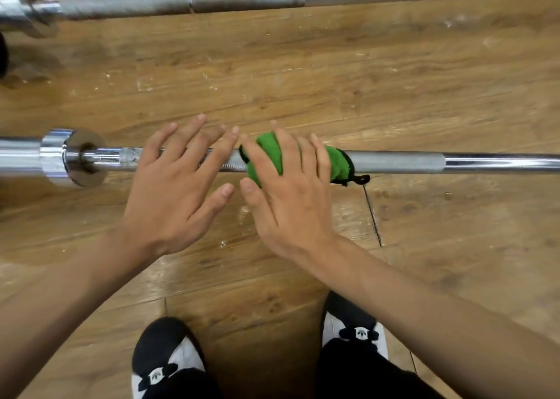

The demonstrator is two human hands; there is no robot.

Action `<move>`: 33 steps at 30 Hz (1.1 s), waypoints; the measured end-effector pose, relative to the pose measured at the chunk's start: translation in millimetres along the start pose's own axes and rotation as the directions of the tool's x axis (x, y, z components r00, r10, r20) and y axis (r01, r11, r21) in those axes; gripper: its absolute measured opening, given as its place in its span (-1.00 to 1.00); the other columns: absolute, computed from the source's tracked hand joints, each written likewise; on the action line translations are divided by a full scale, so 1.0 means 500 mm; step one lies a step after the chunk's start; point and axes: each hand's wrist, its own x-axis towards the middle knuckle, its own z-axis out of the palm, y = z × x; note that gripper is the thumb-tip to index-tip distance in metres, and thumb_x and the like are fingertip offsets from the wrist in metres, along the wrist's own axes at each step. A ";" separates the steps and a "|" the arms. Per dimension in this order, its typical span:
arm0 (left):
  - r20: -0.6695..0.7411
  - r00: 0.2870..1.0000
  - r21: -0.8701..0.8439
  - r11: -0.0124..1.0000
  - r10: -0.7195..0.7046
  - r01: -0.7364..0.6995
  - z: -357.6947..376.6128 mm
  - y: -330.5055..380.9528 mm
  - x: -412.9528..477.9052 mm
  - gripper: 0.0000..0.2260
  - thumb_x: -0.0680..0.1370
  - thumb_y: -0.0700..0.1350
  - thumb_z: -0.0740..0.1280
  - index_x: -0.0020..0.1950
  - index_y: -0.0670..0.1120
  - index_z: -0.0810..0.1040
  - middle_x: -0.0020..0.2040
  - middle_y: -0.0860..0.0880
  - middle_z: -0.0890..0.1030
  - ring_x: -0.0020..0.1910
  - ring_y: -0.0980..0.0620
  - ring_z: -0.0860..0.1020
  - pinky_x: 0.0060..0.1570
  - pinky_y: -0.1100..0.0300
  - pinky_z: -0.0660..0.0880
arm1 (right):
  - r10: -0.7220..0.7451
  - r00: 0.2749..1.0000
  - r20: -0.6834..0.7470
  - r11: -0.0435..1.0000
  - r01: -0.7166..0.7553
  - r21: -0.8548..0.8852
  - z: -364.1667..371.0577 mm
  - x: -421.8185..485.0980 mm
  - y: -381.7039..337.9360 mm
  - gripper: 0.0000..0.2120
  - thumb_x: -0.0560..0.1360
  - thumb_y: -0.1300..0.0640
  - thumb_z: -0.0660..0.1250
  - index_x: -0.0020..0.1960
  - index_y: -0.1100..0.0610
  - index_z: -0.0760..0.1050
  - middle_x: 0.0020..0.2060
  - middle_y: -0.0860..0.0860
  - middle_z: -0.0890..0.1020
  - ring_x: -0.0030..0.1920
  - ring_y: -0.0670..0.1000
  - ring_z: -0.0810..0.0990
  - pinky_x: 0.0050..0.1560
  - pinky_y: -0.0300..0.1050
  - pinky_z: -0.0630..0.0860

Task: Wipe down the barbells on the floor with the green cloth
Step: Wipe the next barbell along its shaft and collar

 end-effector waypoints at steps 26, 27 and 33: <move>-0.074 0.995 0.033 0.997 -0.061 0.064 0.017 0.078 -0.136 -0.35 0.66 0.24 0.04 0.59 -0.18 0.34 0.43 -0.25 0.45 0.37 -0.34 0.43 0.40 -0.27 0.24 | -0.038 0.999 0.011 0.999 0.038 0.027 -0.074 -0.126 0.075 -0.40 0.72 -0.21 -0.11 0.41 0.08 0.54 0.15 0.15 0.57 0.07 0.19 0.49 0.16 0.08 0.31; -0.084 0.994 0.039 0.997 -0.063 0.066 0.020 0.083 -0.146 -0.36 0.66 0.21 0.08 0.61 -0.17 0.32 0.45 -0.26 0.44 0.40 -0.34 0.42 0.42 -0.27 0.23 | 0.000 1.000 -0.026 1.000 -0.001 -0.005 -0.085 -0.150 0.116 -0.39 0.72 -0.19 -0.11 0.38 0.11 0.56 0.11 0.17 0.57 0.04 0.20 0.49 0.12 0.08 0.30; -0.135 0.989 0.078 0.995 -0.058 0.069 0.039 0.112 -0.197 -0.34 0.64 0.18 0.16 0.65 -0.15 0.21 0.57 -0.28 0.34 0.55 -0.32 0.29 0.54 -0.24 0.11 | 0.299 0.935 -0.188 0.950 -0.310 -0.033 -0.146 -0.252 0.252 -0.46 0.71 -0.10 -0.03 0.25 0.21 0.59 0.02 0.23 0.50 0.02 0.23 0.45 0.14 0.16 0.29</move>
